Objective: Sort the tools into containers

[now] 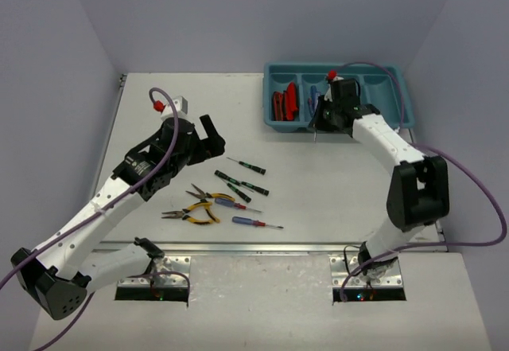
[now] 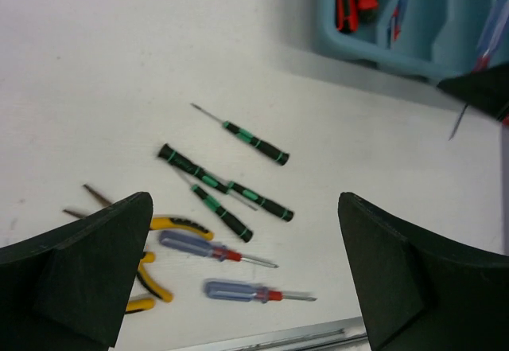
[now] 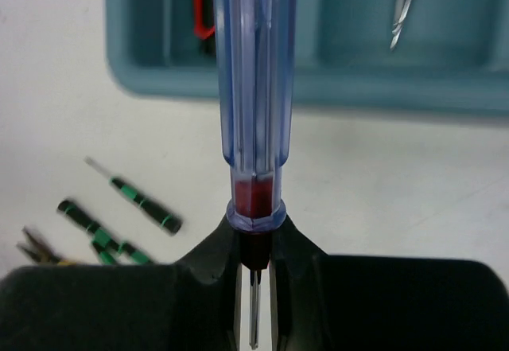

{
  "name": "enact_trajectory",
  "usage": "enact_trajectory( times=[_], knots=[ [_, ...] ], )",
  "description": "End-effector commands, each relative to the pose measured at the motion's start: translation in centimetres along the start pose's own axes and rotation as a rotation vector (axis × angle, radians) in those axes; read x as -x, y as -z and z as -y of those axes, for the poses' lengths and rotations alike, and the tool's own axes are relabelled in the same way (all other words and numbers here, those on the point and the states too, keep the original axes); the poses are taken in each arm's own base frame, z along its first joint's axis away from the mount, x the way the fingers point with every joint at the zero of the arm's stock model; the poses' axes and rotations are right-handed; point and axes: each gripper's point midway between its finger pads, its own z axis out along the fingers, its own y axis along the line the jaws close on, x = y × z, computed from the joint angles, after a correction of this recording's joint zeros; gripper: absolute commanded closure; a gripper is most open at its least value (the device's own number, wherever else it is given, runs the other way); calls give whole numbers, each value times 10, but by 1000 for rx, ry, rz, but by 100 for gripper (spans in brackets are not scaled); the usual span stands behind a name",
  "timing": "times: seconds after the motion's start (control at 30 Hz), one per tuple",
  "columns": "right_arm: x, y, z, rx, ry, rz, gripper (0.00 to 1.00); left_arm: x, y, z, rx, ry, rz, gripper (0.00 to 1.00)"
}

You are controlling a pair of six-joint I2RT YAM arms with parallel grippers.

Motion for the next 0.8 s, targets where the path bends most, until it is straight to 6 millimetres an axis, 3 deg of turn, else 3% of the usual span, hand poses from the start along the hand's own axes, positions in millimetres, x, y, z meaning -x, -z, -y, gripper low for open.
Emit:
enact_trajectory(
  times=[0.0, 0.13, 0.3, 0.37, 0.43, 0.5, 0.63, 0.7, 0.77],
  knots=[
    [63, -23, 42, -173, 120, 10, 100, -8, 18, -29, 74, -168, -45, 0],
    [102, -55, 57, -228, 164, -15, 100, -16, 24, -38, 61, -211, -52, 0],
    [132, -98, 70, -252, 193, -36, 99, -28, 27, -39, 8, -230, -63, 0],
    [134, -104, 74, -259, 203, -35, 92, -32, 26, -44, 16, -235, -63, 0],
    [135, -106, 74, -248, 199, -33, 75, -34, 25, -47, 23, -232, -59, 0],
    [140, -102, 72, -242, 200, -20, 43, -35, 25, -46, 13, -233, -59, 0],
    [162, -77, 62, -237, 207, 40, 28, -37, 24, -46, 8, -230, -65, 0],
    [178, -44, 46, -213, 211, 94, 21, -34, 26, -47, 13, -220, -43, 0],
    [179, -18, 31, -179, 216, 107, 20, -27, 28, -50, 29, -199, -3, 0]
  ],
)
